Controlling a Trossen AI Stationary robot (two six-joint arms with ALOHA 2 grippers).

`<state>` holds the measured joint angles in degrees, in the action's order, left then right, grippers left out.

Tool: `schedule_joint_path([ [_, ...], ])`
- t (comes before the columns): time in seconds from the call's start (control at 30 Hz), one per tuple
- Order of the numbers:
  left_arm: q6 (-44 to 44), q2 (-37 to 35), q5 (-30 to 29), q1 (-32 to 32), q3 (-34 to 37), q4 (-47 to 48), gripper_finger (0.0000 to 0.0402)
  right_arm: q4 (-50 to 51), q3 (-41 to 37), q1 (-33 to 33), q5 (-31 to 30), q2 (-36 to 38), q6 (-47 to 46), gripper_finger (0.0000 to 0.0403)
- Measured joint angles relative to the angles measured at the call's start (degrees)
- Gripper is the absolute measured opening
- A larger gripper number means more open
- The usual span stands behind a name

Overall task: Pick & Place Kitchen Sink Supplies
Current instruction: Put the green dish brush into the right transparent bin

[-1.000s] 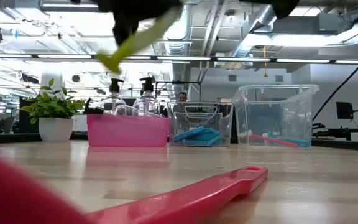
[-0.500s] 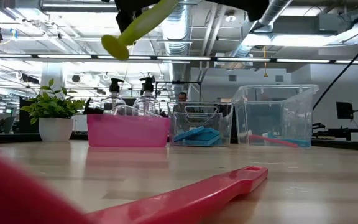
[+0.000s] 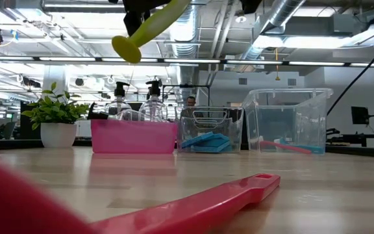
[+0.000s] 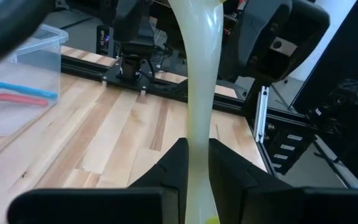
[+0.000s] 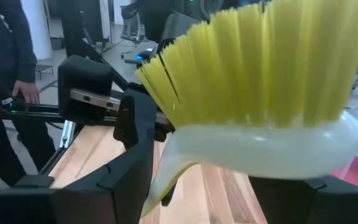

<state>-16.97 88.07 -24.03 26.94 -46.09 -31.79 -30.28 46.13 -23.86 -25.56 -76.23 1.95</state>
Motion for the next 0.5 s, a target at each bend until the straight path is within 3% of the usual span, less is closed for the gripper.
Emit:
schedule_joint_path([
  [0.2, -0.02, 0.00, -0.13, -0.02, 0.00, -0.02, 0.0052, -0.20, 0.00, 0.46, 0.21, 0.00, -0.32, 0.0219],
  [0.3, -0.02, 0.00, -0.20, -0.04, 0.00, -0.02, 0.0052, -0.21, 0.00, 0.25, 0.34, -0.01, -0.28, 0.0159],
  [0.43, 0.83, 0.00, -0.39, -0.11, 0.00, -0.04, 0.0051, -0.31, 0.00, -0.53, 2.18, -0.02, 0.59, 0.0044],
  [0.5, 0.83, 0.00, -0.33, -0.05, -0.02, -0.04, 0.0055, -0.34, 0.00, -0.71, 3.22, -0.04, 1.22, 0.0044],
])
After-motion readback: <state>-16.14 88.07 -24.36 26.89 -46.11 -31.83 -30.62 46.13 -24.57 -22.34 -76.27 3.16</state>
